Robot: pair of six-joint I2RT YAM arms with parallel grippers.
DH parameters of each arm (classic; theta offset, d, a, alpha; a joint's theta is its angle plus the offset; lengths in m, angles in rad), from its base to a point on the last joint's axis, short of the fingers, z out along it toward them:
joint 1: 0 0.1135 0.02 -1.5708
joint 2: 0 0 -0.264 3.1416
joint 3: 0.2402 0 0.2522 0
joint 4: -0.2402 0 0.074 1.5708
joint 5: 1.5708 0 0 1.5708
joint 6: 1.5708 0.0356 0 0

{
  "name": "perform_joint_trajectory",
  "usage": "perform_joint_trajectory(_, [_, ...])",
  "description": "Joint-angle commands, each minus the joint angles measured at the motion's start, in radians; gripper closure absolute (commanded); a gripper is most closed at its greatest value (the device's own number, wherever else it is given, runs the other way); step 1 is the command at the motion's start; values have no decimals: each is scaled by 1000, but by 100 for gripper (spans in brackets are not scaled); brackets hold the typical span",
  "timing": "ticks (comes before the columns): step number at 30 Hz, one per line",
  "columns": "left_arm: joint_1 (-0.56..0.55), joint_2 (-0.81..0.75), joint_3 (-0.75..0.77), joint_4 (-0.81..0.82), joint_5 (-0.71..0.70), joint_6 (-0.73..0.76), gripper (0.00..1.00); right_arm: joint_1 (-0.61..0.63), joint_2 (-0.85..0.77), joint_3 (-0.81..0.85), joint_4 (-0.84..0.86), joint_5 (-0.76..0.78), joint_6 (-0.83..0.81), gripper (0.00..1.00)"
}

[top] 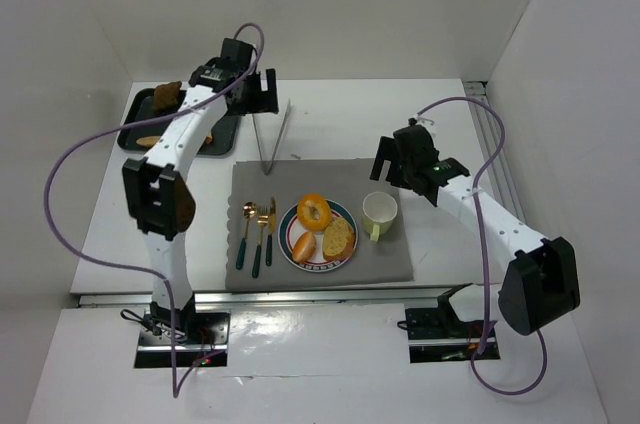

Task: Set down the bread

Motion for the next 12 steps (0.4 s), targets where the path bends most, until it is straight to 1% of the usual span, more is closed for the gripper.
perform_joint_trajectory(1, [-20, -245, -134, -38, -20, 18, 1, 8, 13, 41, -12, 48, -2, 0])
perform_joint_trajectory(2, [-20, -290, -193, 11, -11, 28, 1, 8, 14, 51, -21, 60, -2, 0])
perform_joint_trajectory(3, [-20, -327, -292, 27, -10, 28, 1, 8, 24, 51, -22, 74, -2, 0])
perform_joint_trajectory(5, [-20, -408, -365, 36, -10, 28, 3, 8, 34, 61, -32, 89, 7, 0])
perform_joint_trajectory(6, [-20, -428, -417, 36, -10, 28, 3, 8, 43, 61, -32, 90, 7, 0])
perform_joint_trajectory(8, [-20, -468, -471, 45, 5, 17, 3, 8, 43, 61, -32, 90, 7, 0])
perform_joint_trajectory(12, [-20, -595, -592, 104, 28, 5, 3, 8, 12, 25, 23, 59, -17, 0])
